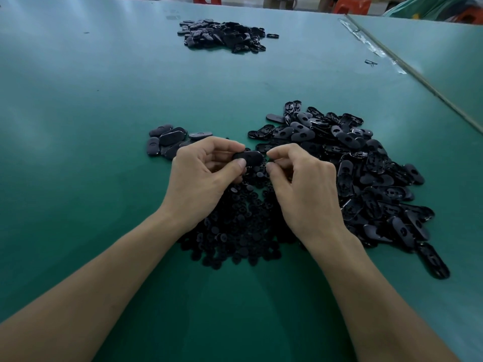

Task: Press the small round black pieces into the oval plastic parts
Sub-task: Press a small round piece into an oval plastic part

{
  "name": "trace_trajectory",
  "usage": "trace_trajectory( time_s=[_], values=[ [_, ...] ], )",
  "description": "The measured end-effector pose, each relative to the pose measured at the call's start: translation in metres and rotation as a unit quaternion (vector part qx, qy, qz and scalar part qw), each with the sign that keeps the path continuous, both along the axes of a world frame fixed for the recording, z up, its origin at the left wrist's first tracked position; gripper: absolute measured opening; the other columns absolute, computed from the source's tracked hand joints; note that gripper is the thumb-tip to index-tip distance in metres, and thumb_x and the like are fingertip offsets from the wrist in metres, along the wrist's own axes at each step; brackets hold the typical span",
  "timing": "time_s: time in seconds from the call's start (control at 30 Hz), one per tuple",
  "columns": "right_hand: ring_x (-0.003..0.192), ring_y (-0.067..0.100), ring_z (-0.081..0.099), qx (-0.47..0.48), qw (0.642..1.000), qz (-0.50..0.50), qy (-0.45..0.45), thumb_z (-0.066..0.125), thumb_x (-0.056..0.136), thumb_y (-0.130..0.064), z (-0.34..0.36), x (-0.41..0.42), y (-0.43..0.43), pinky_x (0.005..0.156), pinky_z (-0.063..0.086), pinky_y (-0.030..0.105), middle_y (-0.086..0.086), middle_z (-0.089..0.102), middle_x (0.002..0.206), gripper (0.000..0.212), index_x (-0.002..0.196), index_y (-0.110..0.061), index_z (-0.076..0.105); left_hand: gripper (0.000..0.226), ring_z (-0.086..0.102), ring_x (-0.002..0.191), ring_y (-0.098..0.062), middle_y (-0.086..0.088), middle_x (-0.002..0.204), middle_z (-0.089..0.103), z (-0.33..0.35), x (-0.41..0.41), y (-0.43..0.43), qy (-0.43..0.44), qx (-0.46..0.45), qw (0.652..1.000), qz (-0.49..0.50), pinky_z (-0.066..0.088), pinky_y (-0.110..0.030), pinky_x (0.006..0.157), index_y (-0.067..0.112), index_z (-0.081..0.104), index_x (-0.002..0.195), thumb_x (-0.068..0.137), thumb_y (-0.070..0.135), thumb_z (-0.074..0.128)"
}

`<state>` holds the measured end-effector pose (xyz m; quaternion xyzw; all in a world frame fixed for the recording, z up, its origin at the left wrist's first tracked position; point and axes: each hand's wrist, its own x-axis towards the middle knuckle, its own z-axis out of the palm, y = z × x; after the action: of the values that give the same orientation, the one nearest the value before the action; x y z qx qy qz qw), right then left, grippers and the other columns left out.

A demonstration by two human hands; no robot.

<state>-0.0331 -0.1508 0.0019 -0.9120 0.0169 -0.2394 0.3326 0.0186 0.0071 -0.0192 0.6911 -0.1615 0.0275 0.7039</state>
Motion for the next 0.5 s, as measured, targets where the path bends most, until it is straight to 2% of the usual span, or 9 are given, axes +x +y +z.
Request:
trace_trajectory(
  time_s=[0.1,0.27,0.4,0.5],
  values=[
    [0.086,0.001,0.062,0.034,0.999,0.001,-0.020,0.068,0.094,-0.012,-0.0002,0.0012,-0.0007,0.075,0.044,0.005,-0.016,0.067,0.082,0.011,0.105,-0.013,0.072,0.021,0.074,0.075,-0.020,-0.002,0.083,0.077,0.0005,0.0001,0.0000,-0.002,0.005,1.000,0.001,0.060,-0.026,0.070,0.021,0.074,0.094,0.083,0.003,0.076],
    [0.079,0.004,0.063,0.065,0.997,0.029,-0.011,0.067,0.095,-0.013,-0.0023,0.0021,-0.0020,0.073,0.047,0.012,-0.011,0.068,0.086,0.007,0.098,-0.017,0.072,0.021,0.075,0.079,-0.025,-0.002,0.083,0.076,0.0010,-0.0007,-0.0007,-0.012,0.022,1.000,0.003,0.061,-0.029,0.071,0.025,0.074,0.091,0.080,0.007,0.077],
    [0.082,-0.001,0.060,0.064,0.997,0.025,-0.030,0.071,0.091,-0.011,-0.0012,0.0017,-0.0010,0.074,0.041,0.005,-0.007,0.067,0.091,0.010,0.098,-0.019,0.075,0.020,0.075,0.081,-0.022,-0.001,0.085,0.076,0.0016,-0.0009,-0.0013,-0.026,0.035,0.999,0.004,0.062,-0.034,0.076,0.027,0.075,0.091,0.078,0.012,0.078],
    [0.084,0.000,0.064,0.079,0.996,0.028,-0.022,0.069,0.093,-0.011,-0.0008,0.0019,-0.0008,0.077,0.045,0.006,-0.006,0.071,0.093,0.014,0.102,-0.018,0.076,0.023,0.074,0.080,-0.016,0.003,0.085,0.076,0.0022,-0.0008,-0.0009,-0.034,0.040,0.999,-0.002,0.061,-0.034,0.078,0.030,0.074,0.091,0.078,0.012,0.078]
  ],
)
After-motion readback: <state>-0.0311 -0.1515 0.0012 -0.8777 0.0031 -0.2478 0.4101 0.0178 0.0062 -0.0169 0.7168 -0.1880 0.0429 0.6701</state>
